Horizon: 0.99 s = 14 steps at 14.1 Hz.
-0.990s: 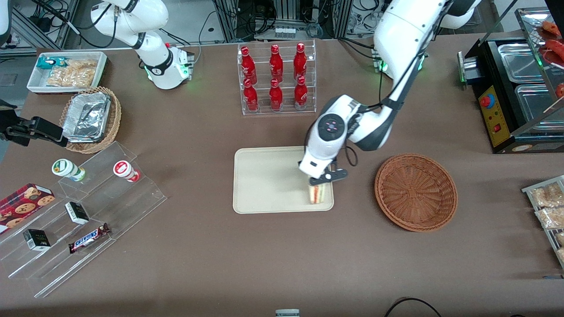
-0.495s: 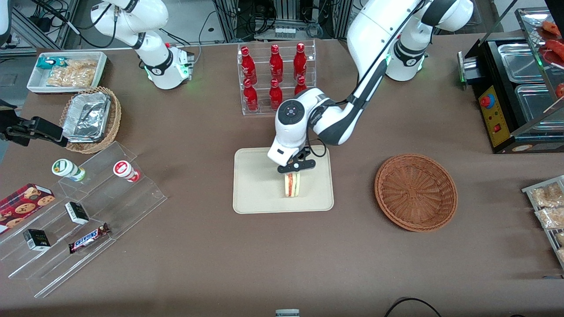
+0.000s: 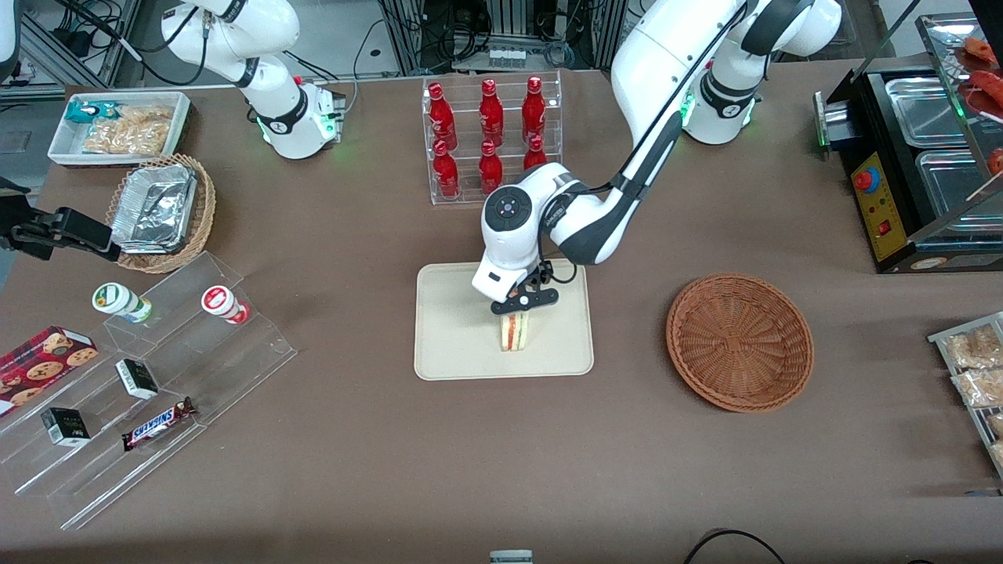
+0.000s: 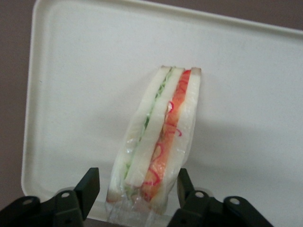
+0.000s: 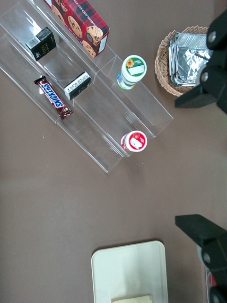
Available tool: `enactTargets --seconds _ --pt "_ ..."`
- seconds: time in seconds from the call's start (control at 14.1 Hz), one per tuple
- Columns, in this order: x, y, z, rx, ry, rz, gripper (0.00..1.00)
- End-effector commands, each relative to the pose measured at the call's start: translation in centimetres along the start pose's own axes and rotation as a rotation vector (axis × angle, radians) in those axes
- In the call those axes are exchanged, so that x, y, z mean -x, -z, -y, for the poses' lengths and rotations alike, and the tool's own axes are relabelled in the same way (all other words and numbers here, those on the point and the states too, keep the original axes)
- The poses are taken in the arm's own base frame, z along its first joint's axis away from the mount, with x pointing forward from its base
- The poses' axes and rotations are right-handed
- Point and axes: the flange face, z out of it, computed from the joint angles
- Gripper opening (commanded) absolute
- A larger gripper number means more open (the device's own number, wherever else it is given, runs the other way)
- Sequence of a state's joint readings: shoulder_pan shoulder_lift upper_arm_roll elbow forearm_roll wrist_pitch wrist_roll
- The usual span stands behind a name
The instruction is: Place sandwich from basket to tray
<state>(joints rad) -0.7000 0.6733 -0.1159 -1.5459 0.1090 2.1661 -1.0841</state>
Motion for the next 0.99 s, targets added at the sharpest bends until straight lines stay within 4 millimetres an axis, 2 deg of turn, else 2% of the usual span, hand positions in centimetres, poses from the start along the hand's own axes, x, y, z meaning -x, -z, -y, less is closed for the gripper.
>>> enactTargets --seconds 0.0,0.07,0.28,0.49,0.64,0.71,0.92 --pt "-2.8 4.0 0.4 -0.046 0.048 -0.033 1.00" --pt "-4.5 4.8 1.4 -0.050 0.071 -0.054 1.00" --pt "-6.5 8.1 3.0 -0.027 0.109 -0.096 1.00" --pt "-9.7 12.4 6.5 -0.027 0.177 -0.136 1.00" --pt "-11.9 15.8 10.5 -0.035 0.226 -0.140 1.00" --pt "-13.4 17.4 13.3 -0.051 0.234 -0.125 1.00" --pt "-16.8 20.7 20.8 -0.087 0.135 -0.057 1.00"
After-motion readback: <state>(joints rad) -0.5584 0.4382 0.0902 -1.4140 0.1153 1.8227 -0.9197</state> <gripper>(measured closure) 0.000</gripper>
